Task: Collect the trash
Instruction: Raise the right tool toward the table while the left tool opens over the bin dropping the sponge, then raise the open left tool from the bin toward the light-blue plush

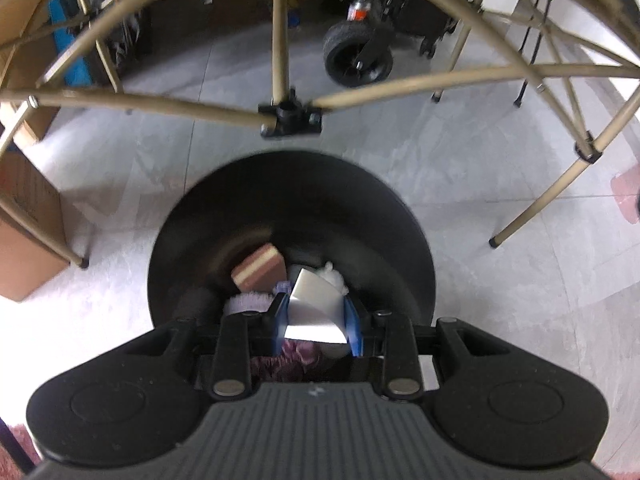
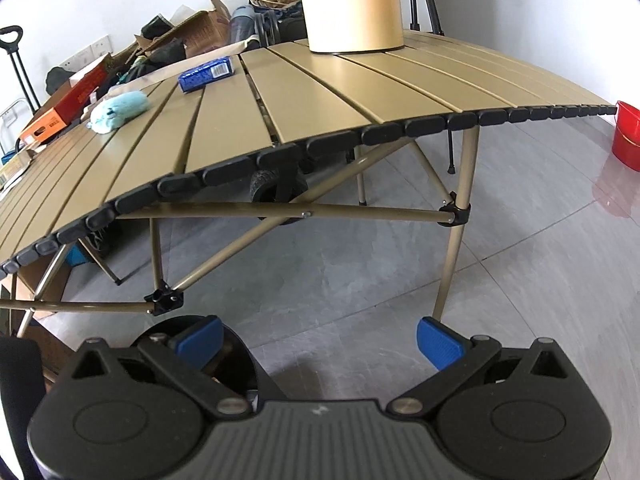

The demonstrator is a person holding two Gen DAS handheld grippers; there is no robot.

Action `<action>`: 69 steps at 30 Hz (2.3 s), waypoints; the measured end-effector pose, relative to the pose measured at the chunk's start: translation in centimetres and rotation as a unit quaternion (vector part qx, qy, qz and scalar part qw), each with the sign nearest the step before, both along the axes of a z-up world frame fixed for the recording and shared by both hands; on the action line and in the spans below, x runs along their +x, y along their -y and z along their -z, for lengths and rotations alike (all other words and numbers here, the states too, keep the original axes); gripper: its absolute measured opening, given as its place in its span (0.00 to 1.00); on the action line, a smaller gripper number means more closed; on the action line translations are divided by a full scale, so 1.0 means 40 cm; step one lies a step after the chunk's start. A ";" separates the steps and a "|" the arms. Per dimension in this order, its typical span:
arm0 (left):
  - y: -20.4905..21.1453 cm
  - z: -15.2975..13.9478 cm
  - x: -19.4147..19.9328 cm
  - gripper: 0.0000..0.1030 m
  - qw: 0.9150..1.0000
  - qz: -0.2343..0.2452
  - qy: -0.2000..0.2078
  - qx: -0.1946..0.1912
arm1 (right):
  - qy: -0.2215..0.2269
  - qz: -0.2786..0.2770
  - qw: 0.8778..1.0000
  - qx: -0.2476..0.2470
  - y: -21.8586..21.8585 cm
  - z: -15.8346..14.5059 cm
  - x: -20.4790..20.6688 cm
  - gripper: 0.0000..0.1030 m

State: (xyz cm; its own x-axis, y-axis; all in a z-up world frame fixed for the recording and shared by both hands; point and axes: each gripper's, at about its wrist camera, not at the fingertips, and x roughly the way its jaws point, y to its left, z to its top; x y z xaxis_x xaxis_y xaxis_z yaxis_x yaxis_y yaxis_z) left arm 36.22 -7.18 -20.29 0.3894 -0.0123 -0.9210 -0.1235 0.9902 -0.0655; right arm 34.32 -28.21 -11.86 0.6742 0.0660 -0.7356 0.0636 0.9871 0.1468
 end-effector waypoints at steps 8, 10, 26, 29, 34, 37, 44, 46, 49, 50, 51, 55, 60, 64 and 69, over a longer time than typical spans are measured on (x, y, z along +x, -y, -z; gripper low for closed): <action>-0.001 0.032 0.011 0.30 0.999 -0.016 -0.041 -0.008 | -0.006 0.007 1.000 -0.004 -0.006 0.015 0.002 1.00; -0.001 0.036 0.014 0.30 0.999 -0.021 -0.043 -0.009 | -0.007 0.011 1.000 -0.001 -0.003 0.017 0.002 1.00; -0.001 0.053 0.027 0.82 0.997 -0.039 -0.064 -0.013 | -0.051 0.022 0.998 0.009 0.007 0.088 0.026 1.00; -0.002 0.048 0.026 0.95 0.997 -0.040 -0.061 -0.009 | -0.052 0.022 0.998 0.009 0.008 0.090 0.026 1.00; -0.006 0.056 0.026 0.99 0.996 -0.045 -0.071 -0.008 | -0.053 0.019 0.998 0.008 0.007 0.093 0.028 1.00; -0.011 0.055 0.026 0.99 0.996 -0.045 -0.070 -0.005 | -0.054 0.017 0.998 0.008 0.006 0.094 0.030 1.00; -0.017 0.049 0.025 0.99 0.997 -0.050 -0.066 -0.002 | -0.054 0.017 0.998 0.008 0.005 0.094 0.030 1.00; -0.019 0.048 0.024 0.99 0.997 -0.049 -0.065 -0.002 | -0.054 0.017 0.998 0.008 0.005 0.094 0.030 1.00; -0.023 0.047 0.023 0.99 0.997 -0.051 -0.062 0.002 | -0.054 0.016 0.998 0.008 0.005 0.095 0.029 1.00; -0.026 0.047 0.023 0.99 0.997 -0.053 -0.061 0.003 | -0.054 0.016 0.998 0.008 0.004 0.094 0.029 1.00; -0.029 0.046 0.023 0.99 0.997 -0.054 -0.060 0.004 | -0.054 0.016 0.998 0.008 0.004 0.095 0.029 1.00; -0.040 0.037 0.022 0.99 0.997 -0.055 -0.048 0.009 | -0.052 0.015 0.998 0.010 0.002 0.091 0.026 1.00; -0.057 0.004 0.012 0.99 0.998 -0.056 -0.023 -0.001 | -0.046 0.013 0.999 0.012 0.000 0.081 0.021 1.00; -0.069 -0.037 -0.004 0.99 0.999 -0.052 0.009 -0.003 | -0.032 0.005 0.999 0.016 -0.004 0.059 0.011 1.00; -0.090 -0.085 -0.023 0.99 0.998 -0.050 0.038 -0.010 | -0.009 -0.009 0.999 0.029 -0.006 0.024 -0.005 1.00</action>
State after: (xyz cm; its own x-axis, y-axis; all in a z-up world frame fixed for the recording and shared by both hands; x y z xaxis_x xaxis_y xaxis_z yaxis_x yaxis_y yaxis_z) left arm 35.28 -3.60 -16.88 0.4578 0.0132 -0.8889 -0.2162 0.9715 -0.0970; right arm 34.12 -27.98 -12.83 0.6597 0.1210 -0.7417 0.0497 0.9778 0.2036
